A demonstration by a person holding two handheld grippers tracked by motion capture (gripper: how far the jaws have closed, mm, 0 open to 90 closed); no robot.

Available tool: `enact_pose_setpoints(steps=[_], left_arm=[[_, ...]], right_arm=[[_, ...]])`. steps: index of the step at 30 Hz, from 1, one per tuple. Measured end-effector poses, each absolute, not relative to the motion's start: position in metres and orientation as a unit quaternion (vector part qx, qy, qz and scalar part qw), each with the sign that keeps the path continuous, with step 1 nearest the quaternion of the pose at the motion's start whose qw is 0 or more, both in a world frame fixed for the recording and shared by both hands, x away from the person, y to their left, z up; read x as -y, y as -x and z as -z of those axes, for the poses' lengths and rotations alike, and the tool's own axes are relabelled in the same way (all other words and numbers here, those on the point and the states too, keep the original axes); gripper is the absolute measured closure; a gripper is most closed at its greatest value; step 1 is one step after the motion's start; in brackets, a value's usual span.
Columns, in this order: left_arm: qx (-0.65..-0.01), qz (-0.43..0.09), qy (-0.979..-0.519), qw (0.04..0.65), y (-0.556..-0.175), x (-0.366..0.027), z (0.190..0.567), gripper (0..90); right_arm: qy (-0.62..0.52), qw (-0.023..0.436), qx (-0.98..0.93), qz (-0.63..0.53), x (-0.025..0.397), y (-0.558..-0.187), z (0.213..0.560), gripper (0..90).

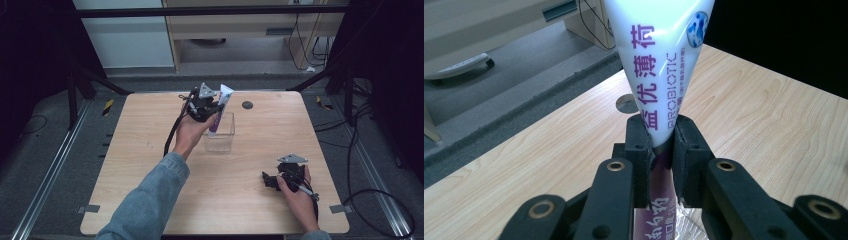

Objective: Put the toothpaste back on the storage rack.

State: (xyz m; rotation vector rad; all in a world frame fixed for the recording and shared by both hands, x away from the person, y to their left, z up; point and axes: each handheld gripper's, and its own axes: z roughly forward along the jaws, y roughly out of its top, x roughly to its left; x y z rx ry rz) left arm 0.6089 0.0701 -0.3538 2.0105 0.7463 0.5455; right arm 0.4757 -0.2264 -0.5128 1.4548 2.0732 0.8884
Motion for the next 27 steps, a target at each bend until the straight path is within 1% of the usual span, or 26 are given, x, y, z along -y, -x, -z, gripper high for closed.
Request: enact_pose_setpoints(steps=[15,27], left_arm=[[-0.302,-0.210,-0.820,0.438,-0.611,-0.068,0.367,78.8],[-0.315,-0.199,-0.823,0.429,-0.614,-0.068,0.381,78.8]], right_arm=[[-0.528,0.226,-0.752,-0.322,0.226,-0.476,0.513,0.3],[-0.528,0.226,-0.752,-0.322,0.226,-0.476,0.513,0.3]])
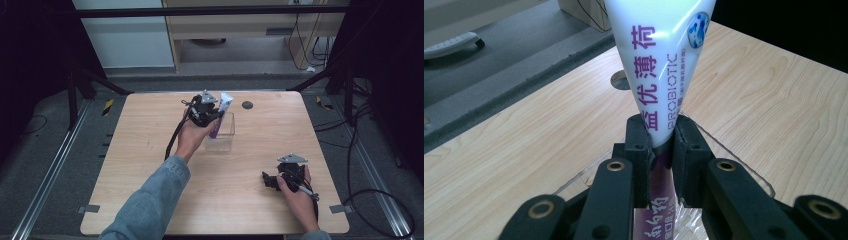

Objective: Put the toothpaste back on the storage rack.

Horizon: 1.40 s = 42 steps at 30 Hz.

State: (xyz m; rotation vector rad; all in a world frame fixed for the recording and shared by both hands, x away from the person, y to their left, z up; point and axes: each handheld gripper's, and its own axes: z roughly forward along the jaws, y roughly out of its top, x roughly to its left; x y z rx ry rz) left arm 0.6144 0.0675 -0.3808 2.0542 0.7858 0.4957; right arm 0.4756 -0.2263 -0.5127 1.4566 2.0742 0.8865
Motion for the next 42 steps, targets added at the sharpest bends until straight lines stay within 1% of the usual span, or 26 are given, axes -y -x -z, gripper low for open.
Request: enact_pose_setpoints(steps=[25,42], left_arm=[[-0.318,-0.188,-0.840,0.398,-0.614,-0.059,0.394,78.7],[-0.326,-0.180,-0.847,0.380,-0.621,-0.047,0.393,78.3]], right_arm=[[-0.528,0.227,-0.753,-0.321,0.226,-0.476,0.513,0.3],[-0.528,0.227,-0.753,-0.321,0.226,-0.476,0.513,0.3]])
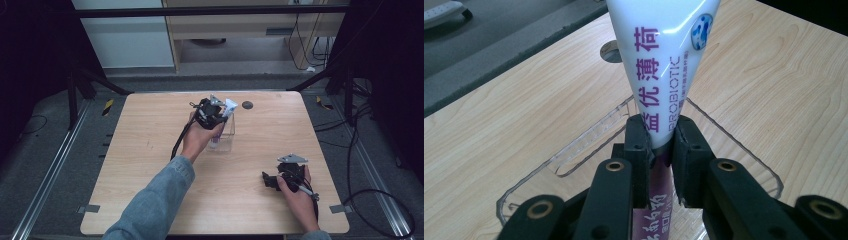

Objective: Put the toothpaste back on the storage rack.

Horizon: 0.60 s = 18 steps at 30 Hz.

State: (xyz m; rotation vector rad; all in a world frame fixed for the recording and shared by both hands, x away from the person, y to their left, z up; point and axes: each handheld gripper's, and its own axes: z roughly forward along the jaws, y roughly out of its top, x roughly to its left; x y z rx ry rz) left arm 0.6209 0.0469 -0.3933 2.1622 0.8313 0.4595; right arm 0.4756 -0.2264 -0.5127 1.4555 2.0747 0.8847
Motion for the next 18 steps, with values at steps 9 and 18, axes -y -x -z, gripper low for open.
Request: enact_pose_setpoints(steps=[9,18], left_arm=[[-0.335,-0.178,-0.849,0.368,-0.6251,-0.0388,0.3930,78.0],[-0.338,-0.175,-0.849,0.367,-0.6280,-0.0361,0.3942,77.7]], right_arm=[[-0.528,0.227,-0.753,-0.322,0.2264,-0.4757,0.5128,0.3],[-0.528,0.227,-0.753,-0.322,0.2265,-0.4757,0.5128,0.3]])
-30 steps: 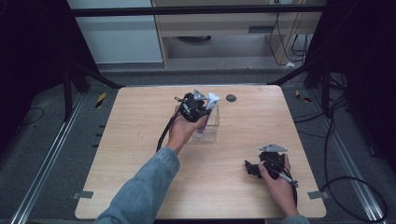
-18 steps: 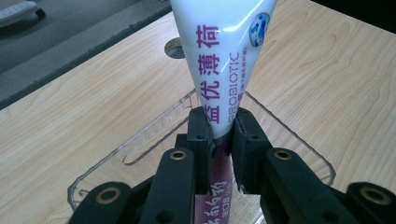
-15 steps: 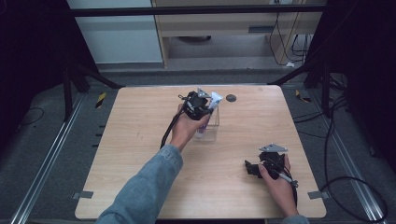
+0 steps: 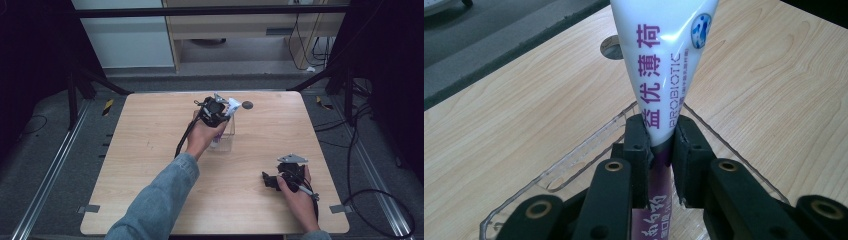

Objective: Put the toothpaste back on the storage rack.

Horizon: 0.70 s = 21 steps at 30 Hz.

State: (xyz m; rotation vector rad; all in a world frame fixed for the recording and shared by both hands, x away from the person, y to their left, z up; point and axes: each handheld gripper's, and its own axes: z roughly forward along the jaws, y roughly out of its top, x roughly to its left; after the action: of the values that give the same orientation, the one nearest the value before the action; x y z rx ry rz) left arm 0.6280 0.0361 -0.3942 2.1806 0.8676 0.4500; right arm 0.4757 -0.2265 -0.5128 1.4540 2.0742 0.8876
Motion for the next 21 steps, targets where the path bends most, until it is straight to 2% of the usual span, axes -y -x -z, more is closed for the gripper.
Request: enact_pose_setpoints(steps=[21], left_arm=[[-0.338,-0.169,-0.848,0.371,-0.6287,-0.0342,0.3944,74.6]], right_arm=[[-0.528,0.227,-0.753,-0.322,0.2265,-0.4757,0.5128,0.3]])
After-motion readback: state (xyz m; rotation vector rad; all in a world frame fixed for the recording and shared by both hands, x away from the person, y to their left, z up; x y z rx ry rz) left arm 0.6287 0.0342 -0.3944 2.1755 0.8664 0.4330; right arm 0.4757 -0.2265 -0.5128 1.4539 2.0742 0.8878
